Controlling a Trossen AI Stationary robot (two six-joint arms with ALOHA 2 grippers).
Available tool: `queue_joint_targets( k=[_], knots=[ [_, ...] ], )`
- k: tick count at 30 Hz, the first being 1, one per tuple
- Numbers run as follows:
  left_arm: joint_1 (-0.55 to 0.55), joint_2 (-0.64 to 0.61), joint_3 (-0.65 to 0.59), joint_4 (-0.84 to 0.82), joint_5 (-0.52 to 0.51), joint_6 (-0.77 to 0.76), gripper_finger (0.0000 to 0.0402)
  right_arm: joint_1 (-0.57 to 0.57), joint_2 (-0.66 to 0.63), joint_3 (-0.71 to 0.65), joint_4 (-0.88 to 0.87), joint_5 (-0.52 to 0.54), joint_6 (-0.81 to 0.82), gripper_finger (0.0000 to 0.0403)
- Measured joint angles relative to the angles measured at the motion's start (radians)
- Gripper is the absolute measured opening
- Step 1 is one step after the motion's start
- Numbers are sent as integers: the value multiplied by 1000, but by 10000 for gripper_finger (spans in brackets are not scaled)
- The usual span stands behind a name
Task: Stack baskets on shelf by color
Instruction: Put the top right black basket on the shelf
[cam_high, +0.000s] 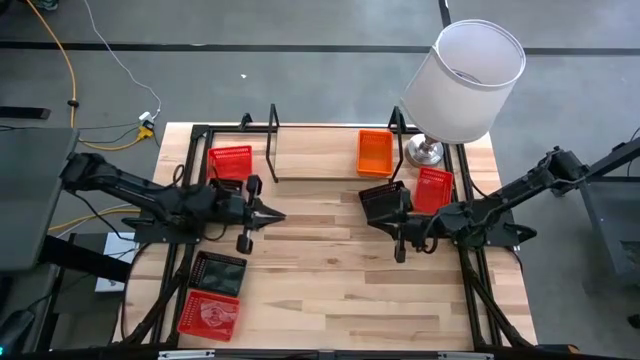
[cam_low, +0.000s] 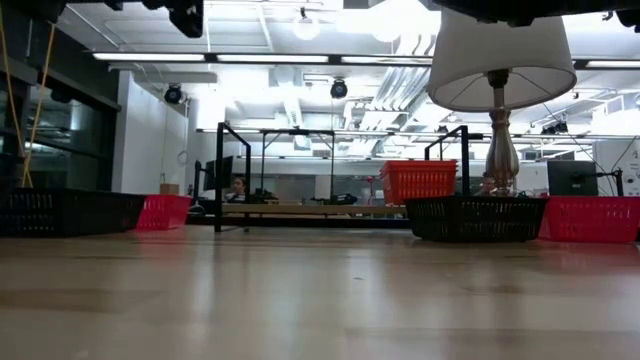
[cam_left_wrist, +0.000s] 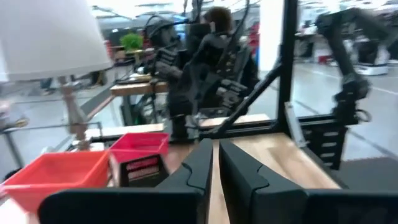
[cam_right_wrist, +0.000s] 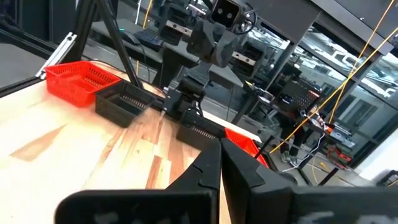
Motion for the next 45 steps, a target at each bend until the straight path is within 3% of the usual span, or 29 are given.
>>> queue_joint_targets(
  k=[11,16,23,27,32,36,39,45],
  knots=[
    [-4,66,0,88,-102,50,31,1,0,0,29,-30,301,10],
    [-4,57,2,95,-102,52,30,1,1,0,-1,-100,449,65],
    [-4,57,35,94,-100,53,24,-18,42,8,-106,5,665,164],
    [-4,57,37,90,-100,53,18,-48,135,119,-367,63,791,197],
    [-4,57,37,83,-100,53,12,-110,300,344,-774,223,1022,203],
    [-4,57,37,44,-99,30,6,-163,416,479,-1065,219,1234,200],
    [-4,58,37,13,-99,25,1,-185,496,521,-1143,213,1337,200],
    [-4,58,37,9,-99,1,1,-212,625,524,-1138,186,1451,199]
  ],
)
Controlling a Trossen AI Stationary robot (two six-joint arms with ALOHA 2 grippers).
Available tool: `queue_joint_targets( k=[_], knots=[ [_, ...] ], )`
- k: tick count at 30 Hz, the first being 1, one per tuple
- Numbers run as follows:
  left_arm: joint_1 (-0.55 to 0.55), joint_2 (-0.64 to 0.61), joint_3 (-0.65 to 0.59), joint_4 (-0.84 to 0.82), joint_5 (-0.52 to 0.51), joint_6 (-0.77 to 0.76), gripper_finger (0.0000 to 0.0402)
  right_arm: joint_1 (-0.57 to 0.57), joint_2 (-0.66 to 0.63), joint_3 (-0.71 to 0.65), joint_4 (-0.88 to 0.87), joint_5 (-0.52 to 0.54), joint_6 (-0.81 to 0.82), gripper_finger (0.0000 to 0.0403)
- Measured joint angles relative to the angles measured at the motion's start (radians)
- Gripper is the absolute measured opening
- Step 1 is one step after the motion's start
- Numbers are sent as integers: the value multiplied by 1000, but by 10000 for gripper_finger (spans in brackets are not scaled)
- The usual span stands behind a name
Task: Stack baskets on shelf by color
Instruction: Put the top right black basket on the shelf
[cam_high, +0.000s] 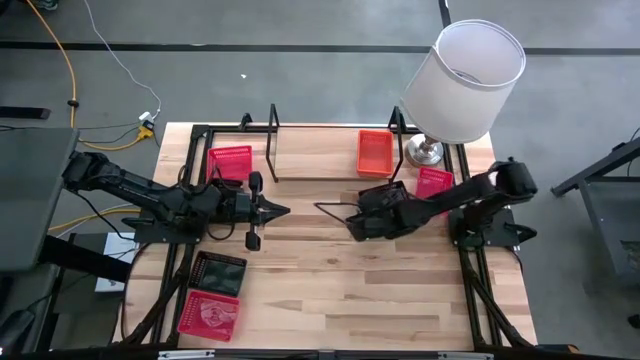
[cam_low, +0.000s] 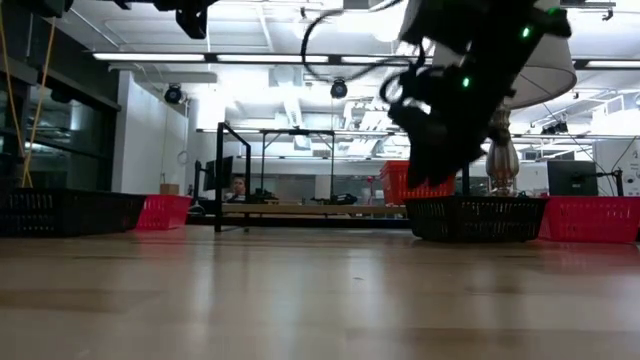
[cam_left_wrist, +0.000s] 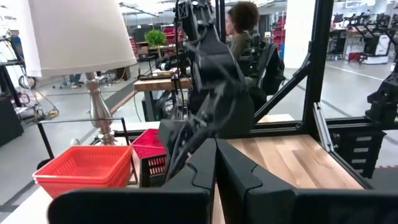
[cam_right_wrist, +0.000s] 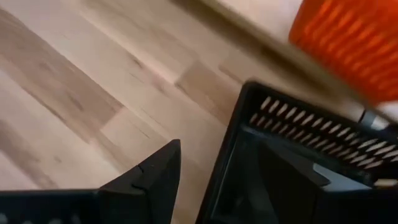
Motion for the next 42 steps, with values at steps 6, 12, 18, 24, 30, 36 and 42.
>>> queue_joint_targets(
  k=[6,12,18,24,30,36,42],
  knots=[
    [0,0,0,-1,0,-2,0,-19,84,0,5,-12,93,199],
    [-1,0,0,-10,0,-10,0,-25,123,0,8,13,120,196],
    [-1,0,0,-15,0,-31,0,-22,137,0,9,27,111,124],
    [-1,0,0,-16,0,-46,0,64,130,0,35,22,9,14],
    [-1,-16,2,-13,0,-46,0,206,124,97,47,-87,-191,5],
    [-2,-22,2,-12,0,-54,0,298,124,231,118,-115,-603,2],
    [-29,-22,2,-12,0,-55,0,241,123,263,109,-15,-947,1]
  ],
)
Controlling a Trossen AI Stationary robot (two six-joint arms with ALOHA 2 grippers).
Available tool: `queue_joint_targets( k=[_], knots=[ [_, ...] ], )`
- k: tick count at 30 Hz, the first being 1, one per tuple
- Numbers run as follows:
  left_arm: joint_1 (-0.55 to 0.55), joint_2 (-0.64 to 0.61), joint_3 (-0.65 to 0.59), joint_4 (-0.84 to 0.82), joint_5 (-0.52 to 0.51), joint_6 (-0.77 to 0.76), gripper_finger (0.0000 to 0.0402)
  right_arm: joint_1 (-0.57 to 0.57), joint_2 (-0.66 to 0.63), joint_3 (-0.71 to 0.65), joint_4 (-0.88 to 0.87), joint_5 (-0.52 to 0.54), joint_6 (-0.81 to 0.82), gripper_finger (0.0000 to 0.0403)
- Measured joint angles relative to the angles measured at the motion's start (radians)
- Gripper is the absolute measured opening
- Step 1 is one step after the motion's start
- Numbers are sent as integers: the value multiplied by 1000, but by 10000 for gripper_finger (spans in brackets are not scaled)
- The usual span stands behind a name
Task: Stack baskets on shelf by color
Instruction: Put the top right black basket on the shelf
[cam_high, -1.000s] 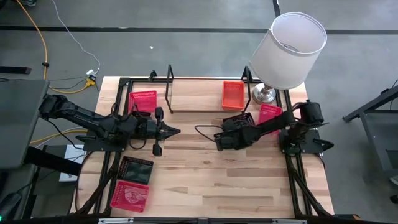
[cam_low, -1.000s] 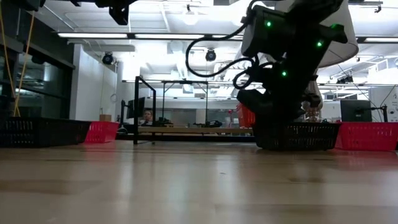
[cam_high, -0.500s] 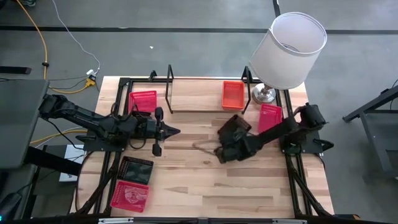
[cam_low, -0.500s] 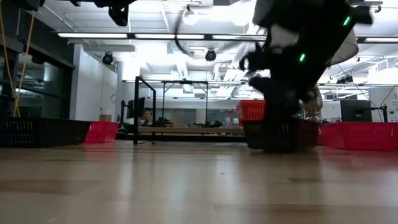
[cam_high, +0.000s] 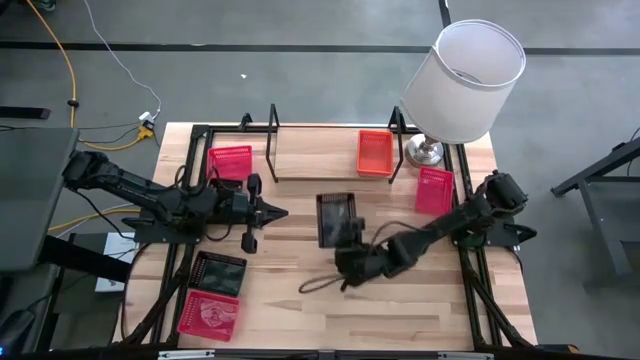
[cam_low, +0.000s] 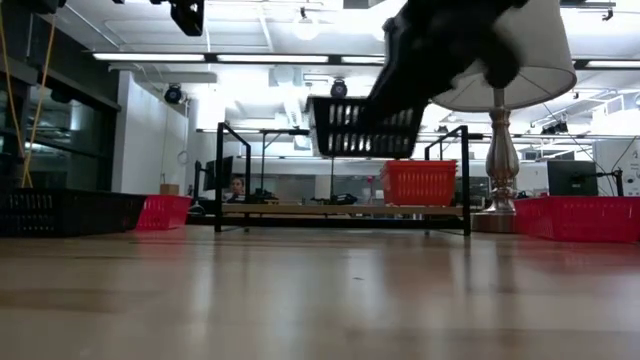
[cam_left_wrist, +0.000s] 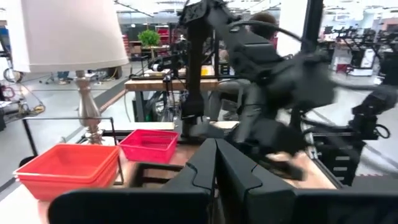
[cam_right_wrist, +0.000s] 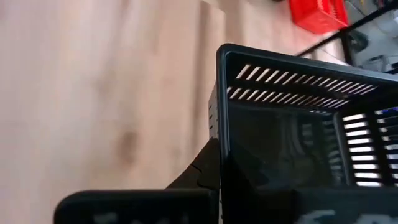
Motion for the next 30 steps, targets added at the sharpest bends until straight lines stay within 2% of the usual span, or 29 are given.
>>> queue_joint_targets(
  k=[3,12,18,23,30],
  knots=[
    [-22,0,0,20,0,1,1,-85,0,-17,31,-26,-105,1],
    [-67,0,0,52,0,36,1,-359,0,-24,202,-213,-366,0],
    [-70,0,0,52,0,36,1,-504,0,-25,155,-288,-341,0],
    [-70,0,0,52,-8,36,1,-564,0,-25,172,-424,-344,0],
    [-69,0,0,51,-27,36,1,-619,0,-25,154,-420,-322,0]
  ],
)
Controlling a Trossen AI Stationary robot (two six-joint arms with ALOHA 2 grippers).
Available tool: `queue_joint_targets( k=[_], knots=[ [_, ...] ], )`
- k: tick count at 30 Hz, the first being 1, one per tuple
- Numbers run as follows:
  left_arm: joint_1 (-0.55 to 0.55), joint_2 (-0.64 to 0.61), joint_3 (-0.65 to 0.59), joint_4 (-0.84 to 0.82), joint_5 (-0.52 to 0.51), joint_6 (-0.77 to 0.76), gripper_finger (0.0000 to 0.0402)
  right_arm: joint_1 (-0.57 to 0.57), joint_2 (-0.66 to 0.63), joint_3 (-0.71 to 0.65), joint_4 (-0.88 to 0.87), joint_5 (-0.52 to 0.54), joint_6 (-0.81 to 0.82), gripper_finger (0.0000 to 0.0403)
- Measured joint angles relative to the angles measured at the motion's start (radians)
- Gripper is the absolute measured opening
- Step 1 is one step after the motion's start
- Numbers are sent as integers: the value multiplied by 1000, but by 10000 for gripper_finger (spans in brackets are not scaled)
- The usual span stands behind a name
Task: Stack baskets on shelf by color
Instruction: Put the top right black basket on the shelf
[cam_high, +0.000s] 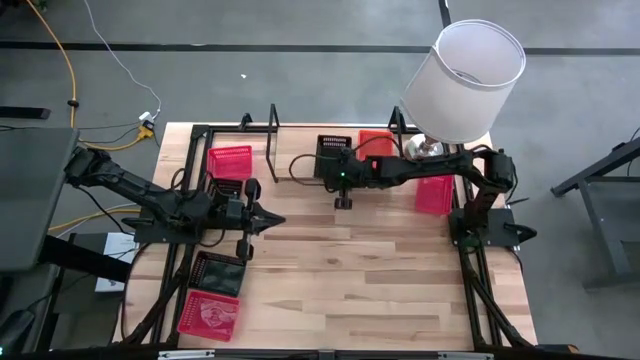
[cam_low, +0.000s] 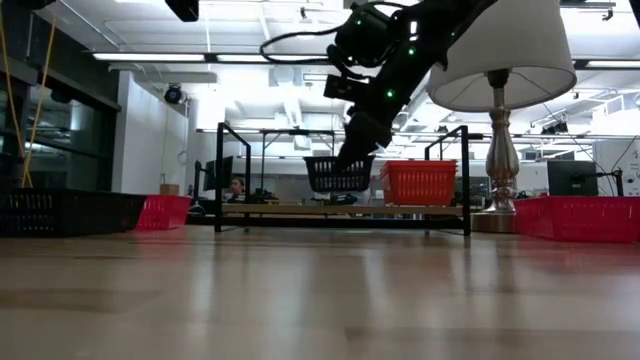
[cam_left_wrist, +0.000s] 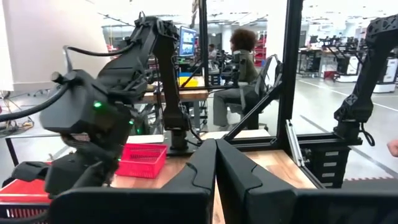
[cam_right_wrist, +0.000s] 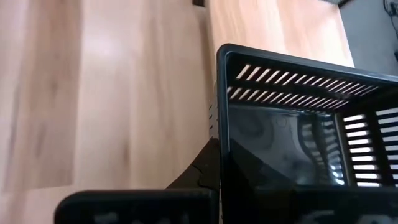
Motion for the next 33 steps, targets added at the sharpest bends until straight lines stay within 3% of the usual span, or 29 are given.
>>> queue_joint_targets(
  k=[12,24,33],
  knots=[
    [0,0,-1,-1,0,0,1,-66,0,0,-10,-31,18,0],
    [0,0,-1,-2,0,0,1,-103,0,0,-26,-159,-33,0],
    [0,0,-1,-6,0,0,1,-102,0,0,-39,-157,-30,3]
  ],
)
